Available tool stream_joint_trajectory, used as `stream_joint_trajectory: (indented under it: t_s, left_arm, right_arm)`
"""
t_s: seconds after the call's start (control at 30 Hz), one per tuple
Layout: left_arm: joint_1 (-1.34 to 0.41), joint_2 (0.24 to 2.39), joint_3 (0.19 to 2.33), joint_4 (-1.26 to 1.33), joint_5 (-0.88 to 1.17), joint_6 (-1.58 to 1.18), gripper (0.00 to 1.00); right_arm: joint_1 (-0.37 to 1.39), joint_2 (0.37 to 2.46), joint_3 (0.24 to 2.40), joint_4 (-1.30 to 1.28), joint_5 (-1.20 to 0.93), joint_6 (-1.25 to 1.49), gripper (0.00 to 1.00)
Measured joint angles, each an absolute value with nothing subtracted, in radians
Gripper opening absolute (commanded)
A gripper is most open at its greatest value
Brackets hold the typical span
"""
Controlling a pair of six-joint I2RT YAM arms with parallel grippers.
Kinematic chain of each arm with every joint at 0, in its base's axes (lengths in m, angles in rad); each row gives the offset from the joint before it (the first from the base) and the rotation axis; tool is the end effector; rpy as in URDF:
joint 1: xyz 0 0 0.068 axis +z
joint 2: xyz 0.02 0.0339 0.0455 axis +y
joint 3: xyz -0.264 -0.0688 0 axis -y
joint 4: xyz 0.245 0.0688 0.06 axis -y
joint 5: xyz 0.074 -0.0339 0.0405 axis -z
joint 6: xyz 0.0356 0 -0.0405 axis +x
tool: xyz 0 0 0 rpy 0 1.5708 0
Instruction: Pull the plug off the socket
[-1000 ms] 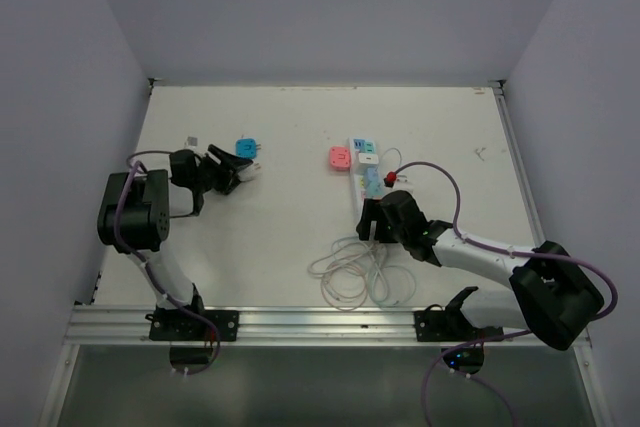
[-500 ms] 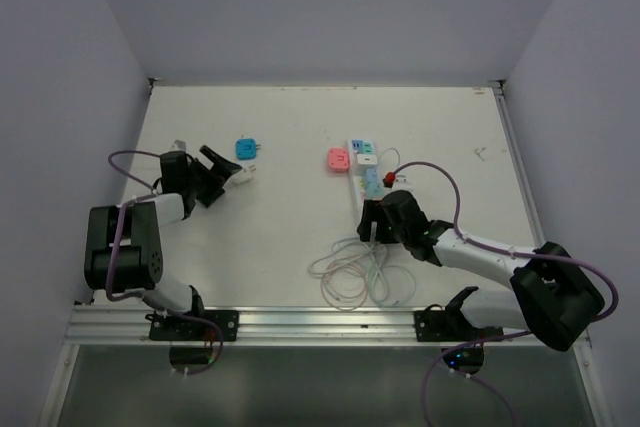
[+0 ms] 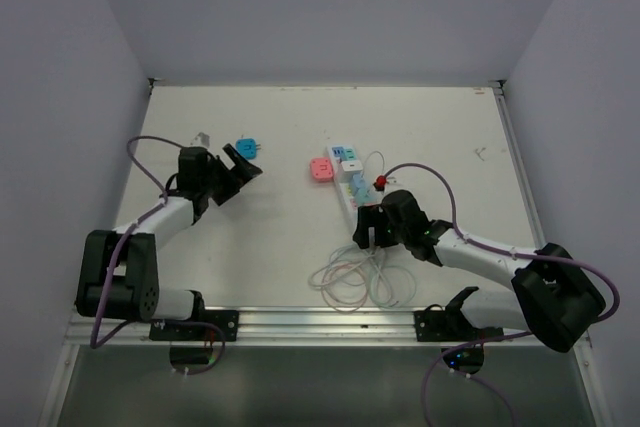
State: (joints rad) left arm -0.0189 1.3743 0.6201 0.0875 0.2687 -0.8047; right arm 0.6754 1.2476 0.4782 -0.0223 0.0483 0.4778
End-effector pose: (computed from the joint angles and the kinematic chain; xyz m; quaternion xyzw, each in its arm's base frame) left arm 0.2730 -0.0146 0.1814 -0.2873 0.8459 -0.2837 0.3485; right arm 0.1813 0.1430 0.1585 -0.0821 0.9212 0.1883 0.3305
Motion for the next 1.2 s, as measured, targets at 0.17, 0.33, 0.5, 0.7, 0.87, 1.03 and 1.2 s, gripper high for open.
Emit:
stream_joint_trajectory:
  t_s: [0.17, 0.33, 0.5, 0.7, 0.87, 1.03, 1.2]
  left_arm:
    - [-0.182, 1.438, 0.669, 0.108, 0.274, -0.854, 1.0]
    - [-0.295, 1.559, 0.76, 0.129, 0.268, -0.904, 0.96]
    - [-0.375, 1.682, 0.841, 0.189, 0.274, -0.957, 0.89]
    - [-0.393, 1.817, 0.908, 0.252, 0.303, -1.013, 0.72]
    - [-0.393, 1.858, 0.909, 0.302, 0.323, -1.055, 0.55]
    - [-0.393, 1.861, 0.871, 0.392, 0.341, -1.101, 0.33]
    - [-0.393, 1.864, 0.831, 0.5, 0.365, -1.15, 0.19]
  right_arm:
    - [0.676, 1.248, 0.478, -0.021, 0.001, 0.456, 0.0]
    - [0.676, 1.249, 0.478, -0.015, -0.026, 0.445, 0.0]
    - [0.676, 1.25, 0.478, -0.012, -0.047, 0.443, 0.0]
    - [0.677, 1.25, 0.478, -0.01, -0.05, 0.443, 0.0]
    - [0.677, 1.25, 0.478, -0.01, -0.051, 0.444, 0.0]
    - [0.677, 1.25, 0.478, -0.01, -0.052, 0.444, 0.0]
    - [0.677, 1.25, 0.478, -0.01, -0.05, 0.445, 0.0]
